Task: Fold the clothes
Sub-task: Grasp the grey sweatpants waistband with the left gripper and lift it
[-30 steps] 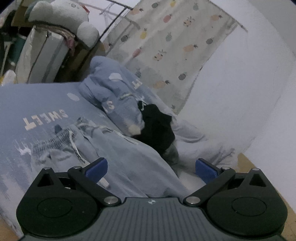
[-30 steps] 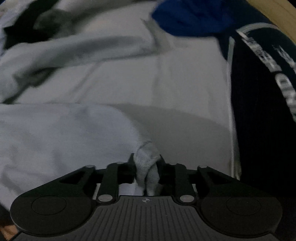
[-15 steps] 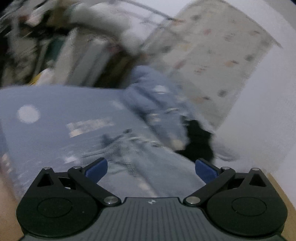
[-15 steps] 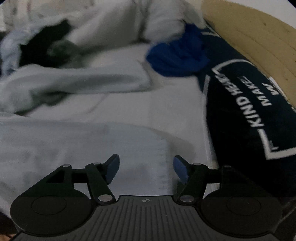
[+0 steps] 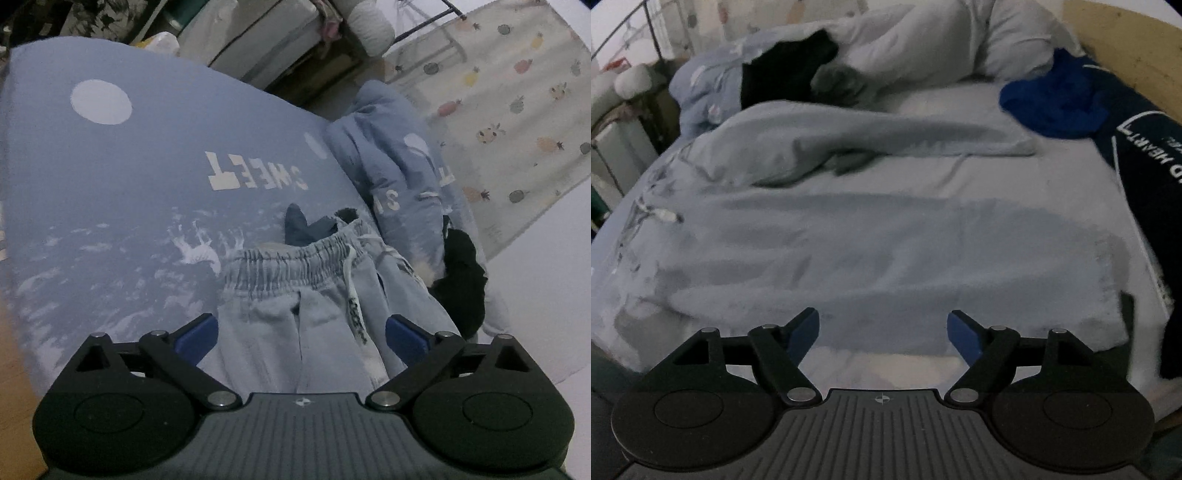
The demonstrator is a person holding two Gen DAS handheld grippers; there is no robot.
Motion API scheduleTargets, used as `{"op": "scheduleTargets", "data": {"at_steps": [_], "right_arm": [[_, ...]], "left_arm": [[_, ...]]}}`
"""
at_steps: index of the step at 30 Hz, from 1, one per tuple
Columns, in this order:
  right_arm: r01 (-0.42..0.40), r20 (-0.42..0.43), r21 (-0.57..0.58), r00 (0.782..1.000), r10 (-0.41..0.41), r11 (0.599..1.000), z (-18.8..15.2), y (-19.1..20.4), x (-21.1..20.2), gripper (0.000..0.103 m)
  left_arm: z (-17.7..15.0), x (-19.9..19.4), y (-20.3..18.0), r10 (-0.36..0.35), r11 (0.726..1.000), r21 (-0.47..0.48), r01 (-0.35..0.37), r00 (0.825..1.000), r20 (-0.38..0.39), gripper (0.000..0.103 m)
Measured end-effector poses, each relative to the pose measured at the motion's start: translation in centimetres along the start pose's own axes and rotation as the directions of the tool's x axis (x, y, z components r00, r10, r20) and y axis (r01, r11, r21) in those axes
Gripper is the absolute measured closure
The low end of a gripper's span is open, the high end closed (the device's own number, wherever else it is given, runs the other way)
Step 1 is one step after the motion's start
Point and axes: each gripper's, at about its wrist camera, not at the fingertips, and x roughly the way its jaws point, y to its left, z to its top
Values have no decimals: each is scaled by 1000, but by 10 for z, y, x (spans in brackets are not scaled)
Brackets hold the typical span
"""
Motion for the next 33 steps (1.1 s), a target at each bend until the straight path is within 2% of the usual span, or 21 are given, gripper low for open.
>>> {"op": "scheduleTargets", "data": {"at_steps": [1, 3, 11, 14, 16, 18, 19, 20, 21, 22, 25, 29, 33], "right_arm": [[0, -10, -4, 1000, 0, 1000, 0, 5, 3, 23], [4, -27, -12, 1000, -4, 1000, -1, 15, 6, 23], [45, -35, 10, 998, -45, 999, -4, 27, 2, 22], [68, -37, 31, 997, -67, 997, -7, 29, 5, 21], [72, -43, 53, 997, -70, 996, -9, 30, 9, 21], [69, -47, 83, 997, -65, 994, -12, 30, 13, 21], [67, -51, 101, 997, -62, 993, -14, 29, 16, 21], [63, -56, 119, 997, -56, 991, -16, 29, 19, 20], [57, -61, 127, 997, -49, 990, -18, 30, 22, 18], [51, -67, 131, 997, -42, 990, -21, 30, 26, 18], [50, -75, 121, 996, -41, 991, -27, 34, 33, 17], [47, -62, 177, 997, -36, 983, -35, 28, 37, 16], [87, -21, 256, 996, -84, 963, -37, 11, 32, 16]], "left_arm": [[1, 9, 4, 8, 1000, -2, -8, 1000, -1, 13], [4, 27, 13, 23, 1000, -5, -23, 1000, -4, 17], [7, 73, 36, 92, 996, -2, -92, 995, -46, 21], [7, 84, 43, 74, 997, 2, -74, 995, -63, 22], [7, 86, 40, 57, 998, 10, -56, 996, -74, 32], [8, 88, 37, 71, 997, 3, -71, 994, -89, 55], [8, 88, 37, 70, 997, -1, -71, 993, -90, 58], [8, 85, 39, 60, 998, -14, -62, 994, -90, 64], [9, 82, 40, 50, 998, -27, -52, 995, -91, 76], [10, 78, 42, 32, 999, -39, -35, 995, -91, 80], [18, 57, 40, -67, 997, -53, 64, 995, -73, 84], [30, 18, 17, -196, 981, -22, 195, 980, -43, 85], [41, -10, -13, -275, 961, -30, 275, 961, 2, 86]]}}
